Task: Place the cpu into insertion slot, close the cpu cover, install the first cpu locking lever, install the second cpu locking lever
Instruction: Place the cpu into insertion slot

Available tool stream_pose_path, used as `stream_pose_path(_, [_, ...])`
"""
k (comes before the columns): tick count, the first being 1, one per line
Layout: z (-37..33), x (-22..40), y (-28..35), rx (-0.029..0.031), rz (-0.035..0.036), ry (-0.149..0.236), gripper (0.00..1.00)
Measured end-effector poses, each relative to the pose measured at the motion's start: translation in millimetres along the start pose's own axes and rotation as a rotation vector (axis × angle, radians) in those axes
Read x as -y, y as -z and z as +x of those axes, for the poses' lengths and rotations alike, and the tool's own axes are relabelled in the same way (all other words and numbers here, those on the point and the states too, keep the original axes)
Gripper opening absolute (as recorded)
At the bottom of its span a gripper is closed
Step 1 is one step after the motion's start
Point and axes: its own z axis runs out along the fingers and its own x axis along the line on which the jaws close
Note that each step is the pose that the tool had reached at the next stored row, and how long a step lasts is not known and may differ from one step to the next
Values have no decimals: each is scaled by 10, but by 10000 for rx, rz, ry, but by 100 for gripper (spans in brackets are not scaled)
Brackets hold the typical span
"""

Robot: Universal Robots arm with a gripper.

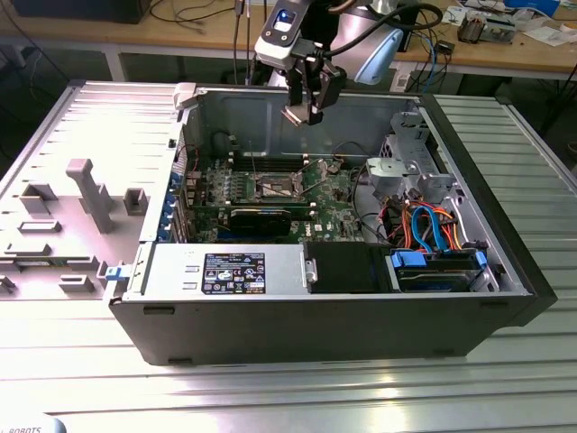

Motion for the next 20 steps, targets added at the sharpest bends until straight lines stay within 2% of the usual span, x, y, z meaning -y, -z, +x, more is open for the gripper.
stream_pose_path(10, [1, 1, -2, 7, -2, -90, 54])
stream_pose_path(12, [1, 3, -8, 39, -8, -454, 54])
stream_pose_path(20, [0, 5, -32, 131, -25, -1523, 54])
